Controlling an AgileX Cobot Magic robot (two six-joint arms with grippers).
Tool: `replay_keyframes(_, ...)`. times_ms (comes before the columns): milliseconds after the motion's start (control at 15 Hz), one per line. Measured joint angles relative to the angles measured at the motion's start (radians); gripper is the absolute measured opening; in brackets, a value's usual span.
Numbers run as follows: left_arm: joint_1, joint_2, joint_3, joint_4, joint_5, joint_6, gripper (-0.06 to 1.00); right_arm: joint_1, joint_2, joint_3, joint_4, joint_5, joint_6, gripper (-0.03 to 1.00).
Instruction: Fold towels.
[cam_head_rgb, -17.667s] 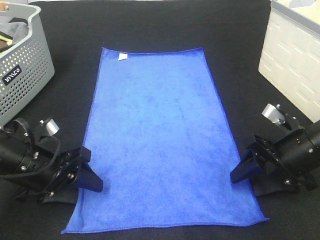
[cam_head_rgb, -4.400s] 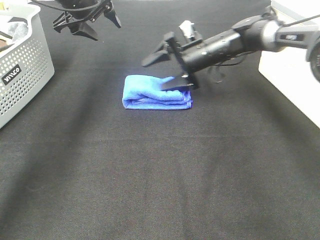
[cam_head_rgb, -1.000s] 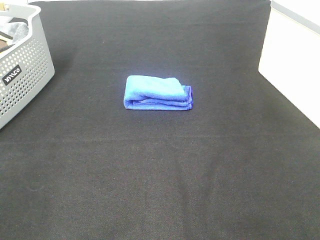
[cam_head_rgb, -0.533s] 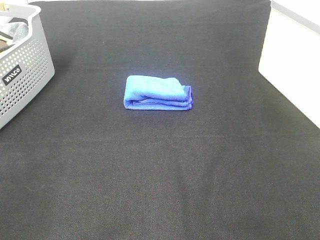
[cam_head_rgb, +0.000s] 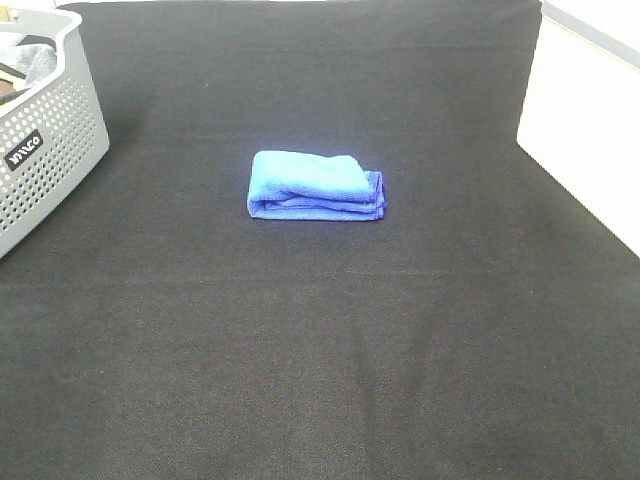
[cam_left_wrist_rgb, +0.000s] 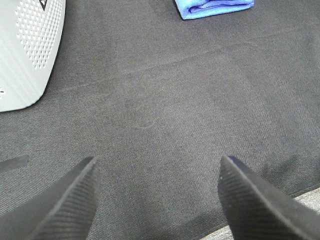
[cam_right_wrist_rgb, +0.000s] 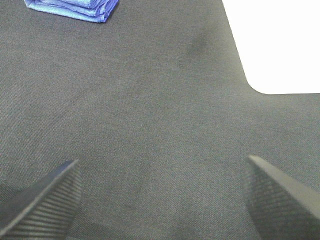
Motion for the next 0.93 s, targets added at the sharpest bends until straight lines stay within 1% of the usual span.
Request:
replay_keyframes(133,0.004,0.0,0.0,0.0,0.0,-0.001,0.65,0.0,0.0,0.0,0.0,0.0,0.0,0.82)
replay_keyframes(200,0.021,0.0,0.0,0.0,-0.001,-0.002,0.65,-0.004,0.0,0.0,0.0,0.0,0.0,0.82)
replay_keyframes(267,0.051,0.0,0.0,0.0,-0.001,-0.002,0.65,-0.025,-0.002,0.0,0.001,0.0,0.0,0.82)
replay_keyframes(467,0.17,-0.002,0.0,0.0,-0.001,-0.002,0.65,-0.124,-0.041,0.0,0.001,0.0,0.0,0.82)
replay_keyframes(533,0.186,-0.004,0.0,0.0,-0.001,-0.003,0.65,-0.146,-0.054,0.0,0.001,-0.001,0.0,0.82)
replay_keyframes(667,0.189,-0.005,0.0,0.0,-0.001,-0.003,0.65,-0.161,-0.086,0.0,0.004,-0.001,0.0,0.82)
replay_keyframes(933,0.193,-0.014,0.0,0.0,-0.003,-0.003,0.65,-0.161,-0.133,0.0,0.012,-0.001,0.0,0.82)
